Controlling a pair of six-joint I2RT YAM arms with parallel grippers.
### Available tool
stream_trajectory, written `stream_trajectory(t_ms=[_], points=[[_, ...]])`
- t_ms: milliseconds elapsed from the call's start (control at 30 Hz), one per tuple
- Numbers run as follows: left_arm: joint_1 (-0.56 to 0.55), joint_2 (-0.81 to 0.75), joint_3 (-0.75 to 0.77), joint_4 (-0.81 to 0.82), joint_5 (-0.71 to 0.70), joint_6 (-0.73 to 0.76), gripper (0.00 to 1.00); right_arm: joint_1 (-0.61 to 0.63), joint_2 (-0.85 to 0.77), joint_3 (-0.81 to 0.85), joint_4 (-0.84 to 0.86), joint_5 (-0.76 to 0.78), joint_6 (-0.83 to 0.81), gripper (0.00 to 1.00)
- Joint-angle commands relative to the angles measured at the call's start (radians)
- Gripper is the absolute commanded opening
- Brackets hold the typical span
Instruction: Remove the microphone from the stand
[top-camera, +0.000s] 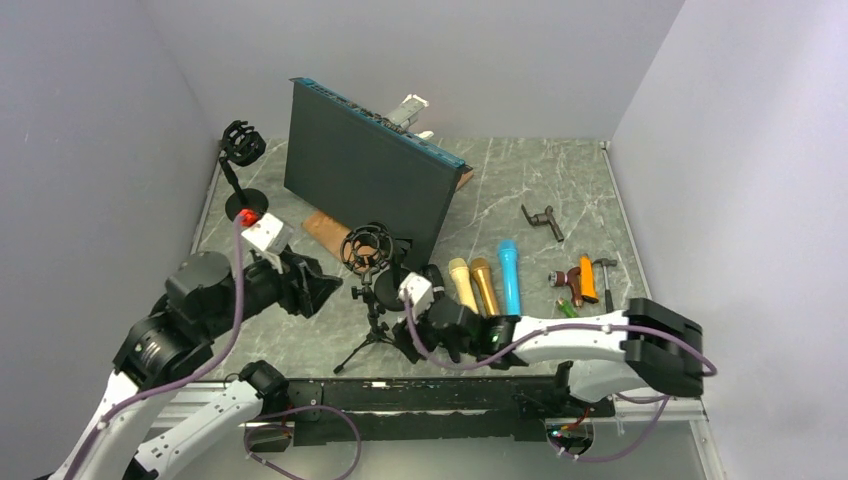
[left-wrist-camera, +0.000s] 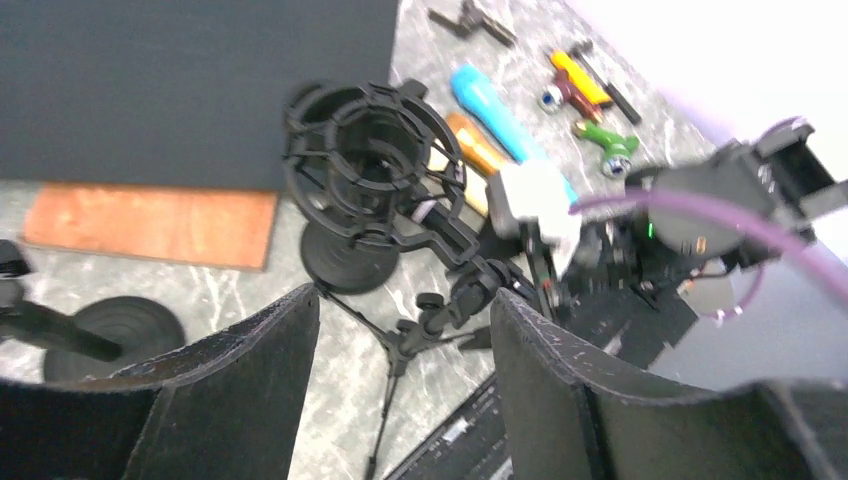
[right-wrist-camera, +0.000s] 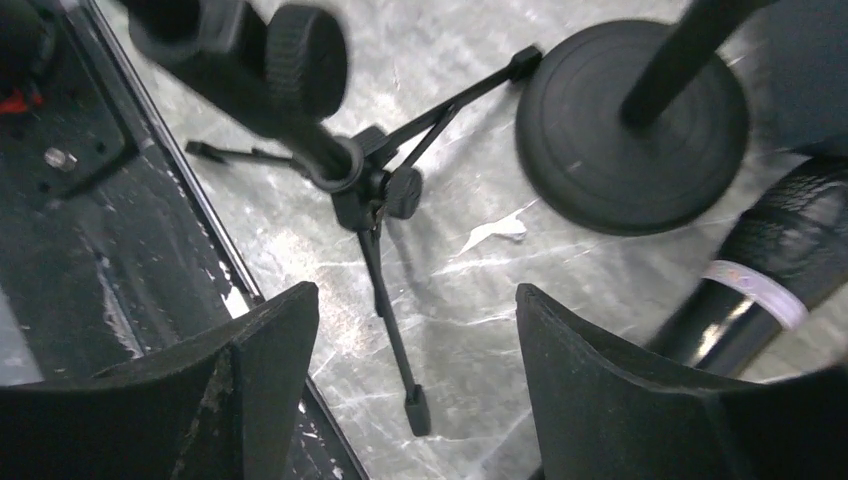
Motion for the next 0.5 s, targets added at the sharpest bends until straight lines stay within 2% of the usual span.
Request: stream_trajectory(t_ms=[0, 167, 300, 400, 467], points=[[0.003, -0.050, 0.044, 0.030, -0.145, 0.028, 0.68, 0.118, 0.124, 0.013, 0.180, 0.222, -0.058, 0.72], [0.003, -0.090, 0.040, 0.039, -0.204, 0.041, 0.68, 0.208, 0.266, 0.021, 0.271, 0.359, -0.060, 0.61], [0.004, -0.111, 0.030, 0.041, -0.230, 0.041, 0.68, 0.247, 0.360, 0.035, 0.349, 0.470, -0.058, 0.46], [0.003, -0.117, 0.032, 0.037, -0.249, 0.042, 0.68, 0.260, 0.429, 0.069, 0.386, 0.522, -0.067, 0.43], [0.003, -0.122, 0.035, 0.037, -0.254, 0.038, 0.66, 0.269, 0.473, 0.104, 0.391, 0.545, -0.072, 0.37]])
